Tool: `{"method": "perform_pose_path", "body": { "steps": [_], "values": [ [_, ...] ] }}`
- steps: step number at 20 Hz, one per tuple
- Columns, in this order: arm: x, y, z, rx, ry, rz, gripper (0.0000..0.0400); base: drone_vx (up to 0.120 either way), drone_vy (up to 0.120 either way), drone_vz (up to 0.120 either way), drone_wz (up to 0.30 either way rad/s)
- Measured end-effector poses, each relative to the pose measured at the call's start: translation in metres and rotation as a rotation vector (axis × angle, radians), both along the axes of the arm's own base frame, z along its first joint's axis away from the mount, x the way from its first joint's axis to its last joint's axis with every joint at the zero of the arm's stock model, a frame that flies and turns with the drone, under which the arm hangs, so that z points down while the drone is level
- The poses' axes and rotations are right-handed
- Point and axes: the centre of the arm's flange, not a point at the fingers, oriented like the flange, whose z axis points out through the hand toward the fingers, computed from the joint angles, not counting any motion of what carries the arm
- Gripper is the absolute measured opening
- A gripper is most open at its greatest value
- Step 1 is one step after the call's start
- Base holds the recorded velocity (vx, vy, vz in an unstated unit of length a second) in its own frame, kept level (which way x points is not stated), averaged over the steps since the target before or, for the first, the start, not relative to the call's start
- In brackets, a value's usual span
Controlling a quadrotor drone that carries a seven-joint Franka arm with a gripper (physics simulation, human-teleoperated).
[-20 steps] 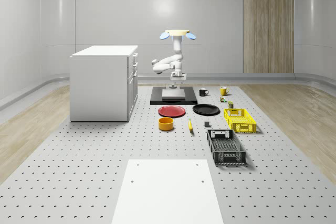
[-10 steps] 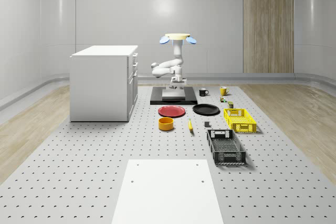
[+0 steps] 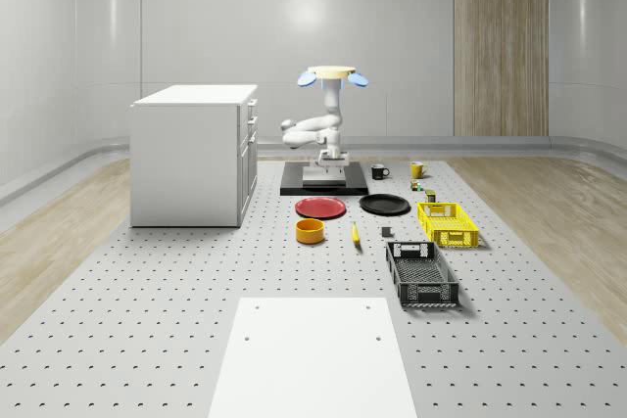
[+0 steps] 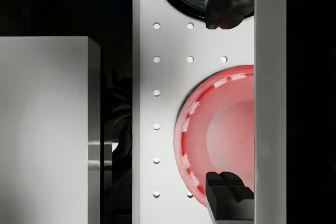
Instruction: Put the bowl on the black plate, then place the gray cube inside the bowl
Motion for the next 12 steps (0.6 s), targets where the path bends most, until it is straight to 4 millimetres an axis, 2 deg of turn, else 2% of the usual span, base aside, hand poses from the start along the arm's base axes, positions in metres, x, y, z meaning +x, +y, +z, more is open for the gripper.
{"method": "perform_pose_path", "body": {
  "steps": [3, 12],
  "values": [
    [0.0, 0.0, 0.0, 0.0, 0.0, 0.0, 0.04, 0.12, 0.0, -0.093, 0.0],
    [0.0, 0.0, 0.0, 0.0, 0.0, 0.0, 0.04, 0.12, 0.0, 0.0, 0.0]
  ]
}}
